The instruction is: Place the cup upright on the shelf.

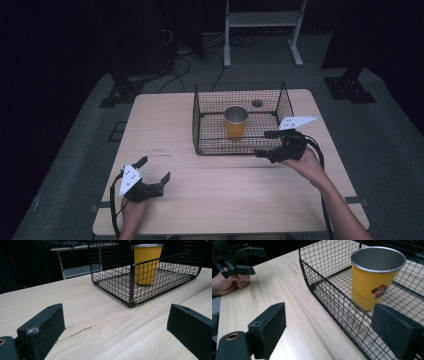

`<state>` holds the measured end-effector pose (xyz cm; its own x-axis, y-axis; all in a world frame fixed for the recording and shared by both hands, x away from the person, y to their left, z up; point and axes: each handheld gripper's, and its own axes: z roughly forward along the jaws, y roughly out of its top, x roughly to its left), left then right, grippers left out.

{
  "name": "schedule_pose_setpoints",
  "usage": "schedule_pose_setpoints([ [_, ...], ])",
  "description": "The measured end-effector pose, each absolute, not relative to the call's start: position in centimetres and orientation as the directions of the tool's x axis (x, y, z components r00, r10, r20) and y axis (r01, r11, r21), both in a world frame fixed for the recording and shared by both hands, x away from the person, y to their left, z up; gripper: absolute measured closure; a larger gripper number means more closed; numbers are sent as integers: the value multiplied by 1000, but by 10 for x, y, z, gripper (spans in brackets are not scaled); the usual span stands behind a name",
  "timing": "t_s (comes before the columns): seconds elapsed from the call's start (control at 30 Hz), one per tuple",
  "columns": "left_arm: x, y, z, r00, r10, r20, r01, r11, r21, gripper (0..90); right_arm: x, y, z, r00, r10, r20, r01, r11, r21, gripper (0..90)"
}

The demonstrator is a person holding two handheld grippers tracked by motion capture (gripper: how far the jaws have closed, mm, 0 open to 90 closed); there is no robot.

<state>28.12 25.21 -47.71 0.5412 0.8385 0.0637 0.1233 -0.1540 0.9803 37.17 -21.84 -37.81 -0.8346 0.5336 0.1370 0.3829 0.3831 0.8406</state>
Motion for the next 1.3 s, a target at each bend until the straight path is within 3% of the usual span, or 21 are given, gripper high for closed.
schedule_pose_setpoints([
  [0.6, 281, 252, -477, 540, 839, 62, 123, -152, 981, 8, 345, -236, -408, -829, 520, 206, 414, 324, 850, 124],
  [1.3, 281, 252, -477, 540, 839, 66, 123, -156, 980, 8, 323, -266, -438, -783, 577, 231, 471, 308, 827, 124],
])
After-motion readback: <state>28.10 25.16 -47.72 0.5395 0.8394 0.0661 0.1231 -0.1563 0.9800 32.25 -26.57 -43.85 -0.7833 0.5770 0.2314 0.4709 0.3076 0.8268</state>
